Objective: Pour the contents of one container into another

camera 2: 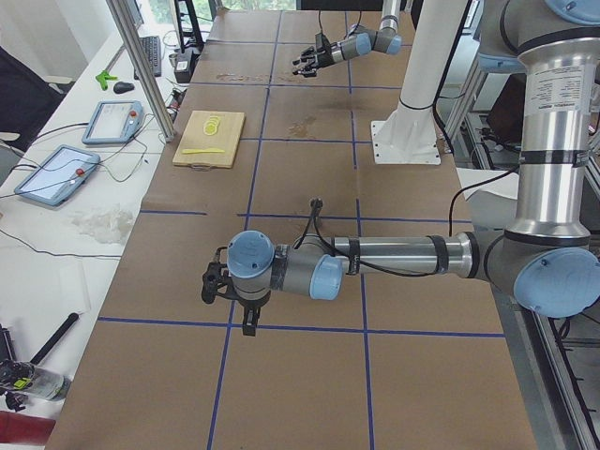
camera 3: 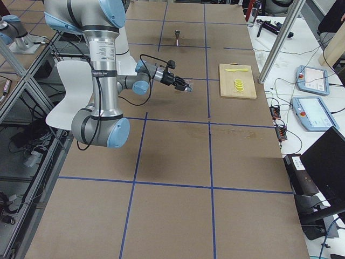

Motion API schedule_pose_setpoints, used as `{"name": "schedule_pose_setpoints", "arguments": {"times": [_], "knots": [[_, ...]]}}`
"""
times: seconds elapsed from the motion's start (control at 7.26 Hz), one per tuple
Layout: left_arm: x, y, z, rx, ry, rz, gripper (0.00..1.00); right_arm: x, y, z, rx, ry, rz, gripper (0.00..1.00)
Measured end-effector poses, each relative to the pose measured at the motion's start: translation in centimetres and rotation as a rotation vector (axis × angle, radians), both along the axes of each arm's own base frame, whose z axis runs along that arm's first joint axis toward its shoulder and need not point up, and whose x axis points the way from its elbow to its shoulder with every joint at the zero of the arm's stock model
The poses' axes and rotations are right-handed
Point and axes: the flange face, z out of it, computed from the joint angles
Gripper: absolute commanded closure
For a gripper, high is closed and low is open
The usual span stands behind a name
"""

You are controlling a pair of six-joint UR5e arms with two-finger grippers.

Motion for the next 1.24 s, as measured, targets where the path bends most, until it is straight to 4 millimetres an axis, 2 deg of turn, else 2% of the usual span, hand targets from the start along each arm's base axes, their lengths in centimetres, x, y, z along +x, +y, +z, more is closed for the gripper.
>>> {"name": "schedule_pose_setpoints", "arguments": {"times": [0.41, 0.83, 1.24], "knots": [[0.0, 0.2, 0.1, 0.006, 0.0, 0.001, 0.0, 0.6, 0.4, 4.8, -0.085, -0.077, 0.039, 1.0], [0.0, 0.2, 0.0, 0.01, 0.0, 0.001, 0.0, 0.9, 0.5, 8.6, -0.13, -0.17, 0.091, 1.0], [0.0, 0.2, 0.0, 0.011, 0.0, 0.001, 0.0, 1.1, 0.8, 14.5, -0.108, -0.246, 0.099, 1.0]]}}
